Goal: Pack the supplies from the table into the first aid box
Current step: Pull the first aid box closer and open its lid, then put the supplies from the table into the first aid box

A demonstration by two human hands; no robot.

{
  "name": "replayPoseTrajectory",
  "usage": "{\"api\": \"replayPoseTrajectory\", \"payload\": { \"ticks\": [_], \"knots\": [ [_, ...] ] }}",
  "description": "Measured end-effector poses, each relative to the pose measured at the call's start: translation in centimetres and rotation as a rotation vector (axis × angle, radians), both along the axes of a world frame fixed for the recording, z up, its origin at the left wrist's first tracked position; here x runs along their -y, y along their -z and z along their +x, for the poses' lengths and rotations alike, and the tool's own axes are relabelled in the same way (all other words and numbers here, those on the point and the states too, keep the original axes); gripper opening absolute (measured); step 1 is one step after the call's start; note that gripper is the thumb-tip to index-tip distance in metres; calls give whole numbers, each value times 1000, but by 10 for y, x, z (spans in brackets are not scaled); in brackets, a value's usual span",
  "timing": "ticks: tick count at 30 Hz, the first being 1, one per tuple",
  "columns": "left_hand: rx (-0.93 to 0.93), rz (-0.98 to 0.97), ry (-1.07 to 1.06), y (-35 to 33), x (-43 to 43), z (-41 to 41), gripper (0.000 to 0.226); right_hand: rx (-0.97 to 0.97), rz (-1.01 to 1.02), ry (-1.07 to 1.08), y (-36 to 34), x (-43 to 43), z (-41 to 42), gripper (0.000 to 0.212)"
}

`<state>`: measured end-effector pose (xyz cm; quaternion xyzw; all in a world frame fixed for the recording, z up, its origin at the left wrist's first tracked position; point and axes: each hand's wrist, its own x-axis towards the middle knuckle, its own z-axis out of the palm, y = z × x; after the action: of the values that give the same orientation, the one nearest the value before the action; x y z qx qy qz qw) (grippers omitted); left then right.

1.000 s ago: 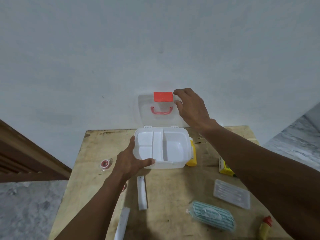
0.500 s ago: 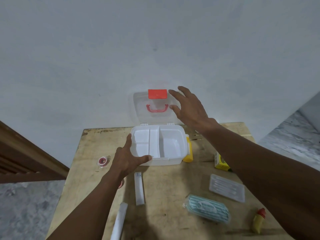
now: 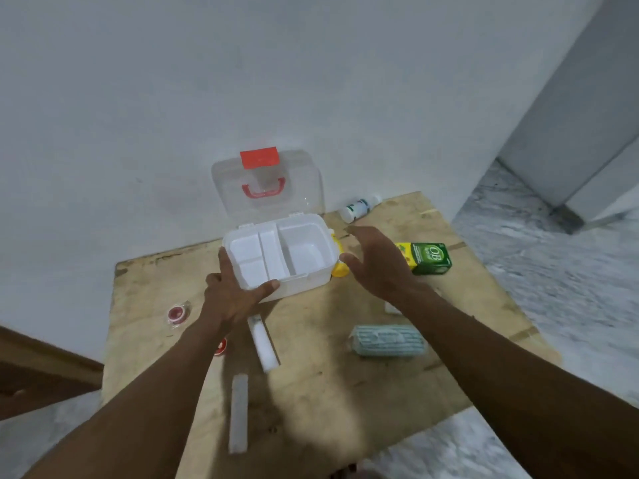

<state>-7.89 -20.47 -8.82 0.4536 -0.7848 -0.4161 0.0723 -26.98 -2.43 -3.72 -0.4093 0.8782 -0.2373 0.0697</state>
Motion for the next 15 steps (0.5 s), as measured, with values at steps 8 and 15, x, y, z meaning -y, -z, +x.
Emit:
{"api": "replayPoseTrajectory", "payload": {
  "ticks": [8, 15],
  "knots": [
    [-33, 2, -12, 6, -3, -7, 129, 16, 213, 231, 23, -74, 1, 60],
    [-111, -29, 10, 11, -1, -4, 126, 21, 254, 275, 27, -76, -19, 59]
  ]
}}
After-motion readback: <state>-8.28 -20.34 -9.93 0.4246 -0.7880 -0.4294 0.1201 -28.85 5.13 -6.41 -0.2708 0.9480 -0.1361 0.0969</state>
